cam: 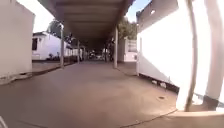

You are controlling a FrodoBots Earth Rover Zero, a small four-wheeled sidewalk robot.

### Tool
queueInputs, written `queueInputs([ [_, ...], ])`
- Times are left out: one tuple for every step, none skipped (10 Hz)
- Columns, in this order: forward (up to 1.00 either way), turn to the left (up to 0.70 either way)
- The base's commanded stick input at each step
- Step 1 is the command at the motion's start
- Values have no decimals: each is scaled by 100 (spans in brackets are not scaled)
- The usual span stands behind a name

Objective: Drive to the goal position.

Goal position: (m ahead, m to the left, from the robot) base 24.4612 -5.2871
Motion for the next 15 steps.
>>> queueInputs([
  [85, 0],
  [85, 0],
  [85, 0],
  [85, 0],
  [85, 0],
  [85, 0],
  [85, 0],
  [85, 0],
  [85, 0],
  [85, 0],
  [85, 0],
  [85, 0],
  [85, 0],
  [85, 0],
  [85, 0],
])
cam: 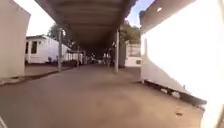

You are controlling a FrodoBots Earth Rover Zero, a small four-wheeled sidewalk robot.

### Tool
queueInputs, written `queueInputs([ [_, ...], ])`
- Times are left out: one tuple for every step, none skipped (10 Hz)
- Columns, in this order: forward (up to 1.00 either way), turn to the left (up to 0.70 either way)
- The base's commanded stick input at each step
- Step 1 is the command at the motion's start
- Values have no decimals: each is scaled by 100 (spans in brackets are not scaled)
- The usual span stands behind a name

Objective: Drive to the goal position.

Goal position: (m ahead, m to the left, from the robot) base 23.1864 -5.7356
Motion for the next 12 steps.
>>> queueInputs([
  [85, 0],
  [85, 0],
  [85, 0],
  [85, 0],
  [85, 0],
  [85, 0],
  [85, 0],
  [85, 0],
  [85, 0],
  [85, 0],
  [85, 0],
  [85, 0],
])
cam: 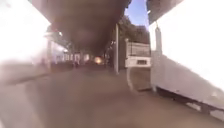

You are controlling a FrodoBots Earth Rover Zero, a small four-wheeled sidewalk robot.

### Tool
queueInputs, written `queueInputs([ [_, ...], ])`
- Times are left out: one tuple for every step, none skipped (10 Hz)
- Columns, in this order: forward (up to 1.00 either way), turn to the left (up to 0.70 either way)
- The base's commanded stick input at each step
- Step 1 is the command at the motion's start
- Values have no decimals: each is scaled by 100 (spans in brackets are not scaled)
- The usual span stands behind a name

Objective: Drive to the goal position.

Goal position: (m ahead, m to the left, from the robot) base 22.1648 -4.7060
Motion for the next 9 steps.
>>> queueInputs([
  [85, 0],
  [85, 0],
  [85, 0],
  [85, 0],
  [85, 0],
  [85, 0],
  [85, 0],
  [85, 0],
  [85, 0],
])
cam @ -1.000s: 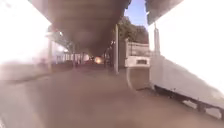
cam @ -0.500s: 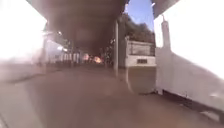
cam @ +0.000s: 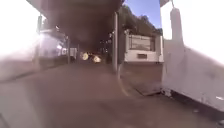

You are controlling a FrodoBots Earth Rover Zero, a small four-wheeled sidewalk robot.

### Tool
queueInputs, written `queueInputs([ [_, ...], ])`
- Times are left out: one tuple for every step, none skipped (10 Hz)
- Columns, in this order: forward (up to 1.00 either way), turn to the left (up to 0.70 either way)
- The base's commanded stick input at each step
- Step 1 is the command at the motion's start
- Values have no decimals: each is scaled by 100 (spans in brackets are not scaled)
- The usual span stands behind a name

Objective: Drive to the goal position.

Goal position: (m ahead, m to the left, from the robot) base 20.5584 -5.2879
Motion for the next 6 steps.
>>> queueInputs([
  [85, 0],
  [85, 0],
  [85, 0],
  [85, 0],
  [85, 0],
  [85, 0],
])
